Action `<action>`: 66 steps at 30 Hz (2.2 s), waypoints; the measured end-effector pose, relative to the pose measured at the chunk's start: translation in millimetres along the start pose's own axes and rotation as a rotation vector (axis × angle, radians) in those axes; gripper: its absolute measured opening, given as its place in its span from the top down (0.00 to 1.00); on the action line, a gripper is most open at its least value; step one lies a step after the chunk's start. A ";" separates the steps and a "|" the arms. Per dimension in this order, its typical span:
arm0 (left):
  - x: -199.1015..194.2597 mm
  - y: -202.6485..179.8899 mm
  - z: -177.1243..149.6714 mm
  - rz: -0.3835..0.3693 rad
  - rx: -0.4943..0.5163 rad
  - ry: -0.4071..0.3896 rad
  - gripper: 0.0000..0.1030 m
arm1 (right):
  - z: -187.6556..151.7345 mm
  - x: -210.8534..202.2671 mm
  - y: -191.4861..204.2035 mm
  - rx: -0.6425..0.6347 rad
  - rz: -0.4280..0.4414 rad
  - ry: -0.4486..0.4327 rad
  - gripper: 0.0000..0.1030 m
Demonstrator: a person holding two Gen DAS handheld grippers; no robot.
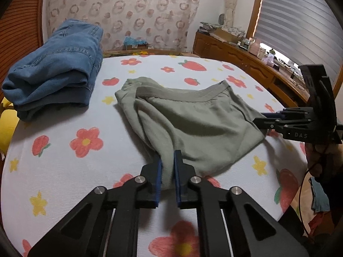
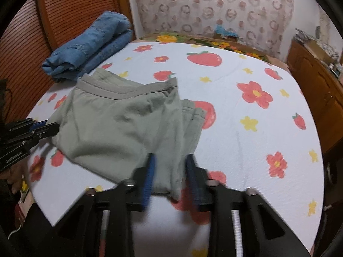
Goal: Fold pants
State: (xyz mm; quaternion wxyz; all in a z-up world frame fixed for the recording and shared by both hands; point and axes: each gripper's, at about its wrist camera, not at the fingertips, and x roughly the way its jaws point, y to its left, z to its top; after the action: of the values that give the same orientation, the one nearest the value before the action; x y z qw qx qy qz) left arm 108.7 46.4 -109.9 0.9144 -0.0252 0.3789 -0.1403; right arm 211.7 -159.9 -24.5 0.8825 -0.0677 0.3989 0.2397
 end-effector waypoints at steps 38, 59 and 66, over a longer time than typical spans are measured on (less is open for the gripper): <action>-4.6 -12.8 8.3 0.001 -0.006 0.042 0.29 | -23.9 -26.5 -11.1 0.058 0.005 0.000 0.55; 12.1 0.6 2.4 0.018 -0.049 0.052 0.27 | -38.9 -13.4 -2.6 0.067 -0.056 -0.117 0.55; 17.1 3.8 11.1 0.002 -0.067 0.076 0.27 | -39.2 -14.1 -1.4 0.052 -0.068 -0.117 0.55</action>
State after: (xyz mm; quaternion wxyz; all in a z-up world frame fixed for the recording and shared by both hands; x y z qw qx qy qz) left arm 128.8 44.7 -114.3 0.8981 -0.0503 0.4179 -0.1276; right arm 178.1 -178.5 -40.6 0.9133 -0.0439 0.3504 0.2027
